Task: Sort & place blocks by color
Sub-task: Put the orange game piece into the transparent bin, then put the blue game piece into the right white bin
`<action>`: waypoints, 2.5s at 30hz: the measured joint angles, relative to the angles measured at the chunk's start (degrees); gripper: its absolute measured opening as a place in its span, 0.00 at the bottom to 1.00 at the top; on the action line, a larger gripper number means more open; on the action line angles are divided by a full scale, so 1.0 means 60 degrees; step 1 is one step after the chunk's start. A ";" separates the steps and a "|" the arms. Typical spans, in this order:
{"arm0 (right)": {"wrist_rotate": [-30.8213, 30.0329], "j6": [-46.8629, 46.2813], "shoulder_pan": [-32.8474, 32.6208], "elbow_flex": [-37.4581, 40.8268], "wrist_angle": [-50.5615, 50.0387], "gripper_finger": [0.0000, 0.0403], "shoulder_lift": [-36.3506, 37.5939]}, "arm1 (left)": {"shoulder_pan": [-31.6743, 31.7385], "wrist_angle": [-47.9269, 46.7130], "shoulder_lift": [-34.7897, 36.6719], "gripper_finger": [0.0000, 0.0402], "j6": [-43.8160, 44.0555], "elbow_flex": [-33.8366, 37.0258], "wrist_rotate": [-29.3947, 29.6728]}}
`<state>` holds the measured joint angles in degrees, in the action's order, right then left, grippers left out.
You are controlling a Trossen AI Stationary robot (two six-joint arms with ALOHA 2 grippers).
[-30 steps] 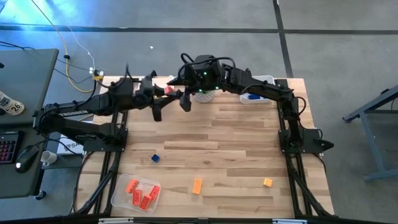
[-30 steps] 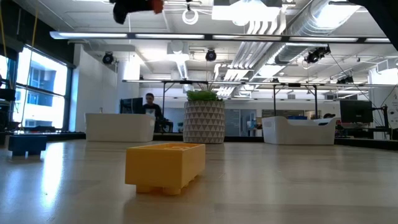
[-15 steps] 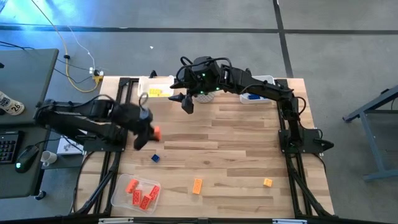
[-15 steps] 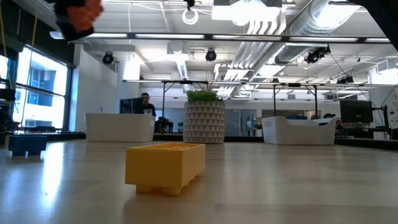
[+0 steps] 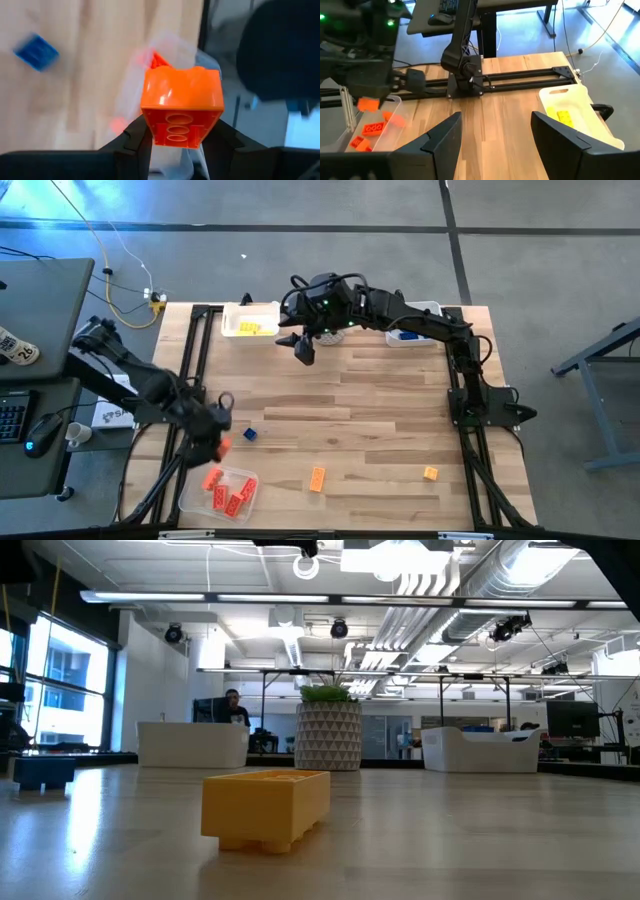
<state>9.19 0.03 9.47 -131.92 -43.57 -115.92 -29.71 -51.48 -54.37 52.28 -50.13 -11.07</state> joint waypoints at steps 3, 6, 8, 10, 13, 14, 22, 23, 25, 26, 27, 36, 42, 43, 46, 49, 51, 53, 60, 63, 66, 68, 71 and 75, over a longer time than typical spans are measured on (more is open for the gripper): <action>0.0000 0.0001 0.0000 0.0000 0.0000 0.55 0.0000 | -0.0668 0.0127 -0.0421 0.27 0.0103 0.0000 -0.0306; 0.0000 0.0058 0.0000 0.0000 0.0003 0.55 0.0000 | -0.1093 0.0299 -0.0821 0.30 0.0231 0.0000 -0.0424; 0.0000 0.0066 0.0000 0.0000 0.0003 0.55 0.0000 | -0.1203 0.0350 -0.1074 0.36 0.0416 0.0000 -0.0652; 0.0000 0.0069 0.0000 0.0000 0.0007 0.55 0.0000 | -0.1247 0.0353 -0.1323 0.44 0.0614 0.0000 -0.0887; -0.0004 0.0132 0.0000 0.0000 0.0007 0.55 0.0000 | -0.1265 0.0356 -0.1616 0.52 0.0727 0.0000 -0.1226; -0.0004 0.0178 0.0000 0.0000 0.0010 0.55 0.0000 | -0.1265 0.0370 -0.1674 0.54 0.0766 0.0000 -0.1277; -0.0004 0.0224 0.0000 0.0000 -0.0208 0.55 0.0000 | -0.1178 0.0414 -0.1679 0.57 0.0796 0.0000 -0.1129; -0.0003 0.0223 0.0000 0.0000 -0.0270 0.55 0.0000 | -0.1116 0.0403 -0.1631 0.56 0.0797 0.0000 -0.1045; 0.0000 0.0222 0.0000 0.0000 -0.0393 0.55 0.0000 | -0.0967 0.0416 -0.1490 0.56 0.0790 0.0001 -0.0816; 0.0000 0.0223 0.0000 0.0000 -0.0456 0.55 0.0000 | -0.0854 0.0396 -0.1419 0.55 0.0795 0.0000 -0.0600; 0.0000 0.0229 0.0000 0.0000 -0.0507 0.55 0.0000 | -0.0723 0.0360 -0.1358 0.55 0.0791 0.0000 -0.0363; -0.0004 0.0243 0.0047 0.0000 -0.0566 0.55 0.0004 | 0.1250 -0.0062 -0.1130 0.55 0.0794 0.0000 0.1902; -0.0004 0.0244 0.0047 0.0000 -0.0582 0.55 0.0004 | 0.2242 0.0051 -0.1583 0.55 0.0540 0.0002 0.1949; -0.0004 0.0244 0.0047 0.0000 -0.0612 0.55 0.0004 | 0.2330 0.0006 -0.1652 0.55 0.0372 0.0000 0.1923; -0.0004 0.0244 0.0047 0.0000 -0.0641 0.55 0.0004 | 0.2653 -0.0175 -0.1863 0.55 0.0349 0.0000 0.1989; -0.0005 0.0248 0.0047 0.0000 -0.0662 0.55 0.0004 | 0.3078 -0.0433 -0.2139 0.55 0.0958 0.0007 0.2033; -0.0004 0.0248 0.0047 0.0000 -0.0682 0.55 0.0004 | 0.3335 -0.0353 -0.2381 0.55 0.1708 -0.0002 0.1965; -0.0004 0.0248 0.0047 0.0000 -0.0710 0.55 0.0007 | 0.3464 -0.0298 -0.2602 0.55 0.2419 0.0003 0.1786; -0.0007 0.0248 0.0047 0.0000 -0.0990 0.55 0.0007 | 0.3336 -0.0105 -0.3671 0.55 0.3932 0.0007 0.1378; -0.0007 0.0248 0.0047 0.0000 -0.1128 0.55 0.0007 | 0.3218 0.0095 -0.4133 0.55 0.4163 0.0000 0.1457; -0.0007 0.0295 0.0047 0.0000 -0.1178 0.55 0.0007 | 0.3191 0.0246 -0.4485 0.55 0.4333 -0.0002 0.1534; -0.0007 0.0323 0.0047 0.0000 -0.1204 0.55 0.0007 | 0.3191 0.0206 -0.4630 0.55 0.4304 0.0004 0.1553; -0.0009 0.0324 0.0047 0.0000 -0.1299 0.55 0.0007 | 0.3191 0.0184 -0.4898 0.55 0.4261 0.0000 0.1560; -0.0018 0.0324 0.0047 0.0000 -0.1420 0.55 0.0007 | 0.3125 0.0004 -0.5118 0.55 0.4259 0.0005 0.1535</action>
<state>9.08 1.98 9.76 -131.92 -52.08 -115.87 -10.96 -51.45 -85.08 77.83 -50.10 -1.86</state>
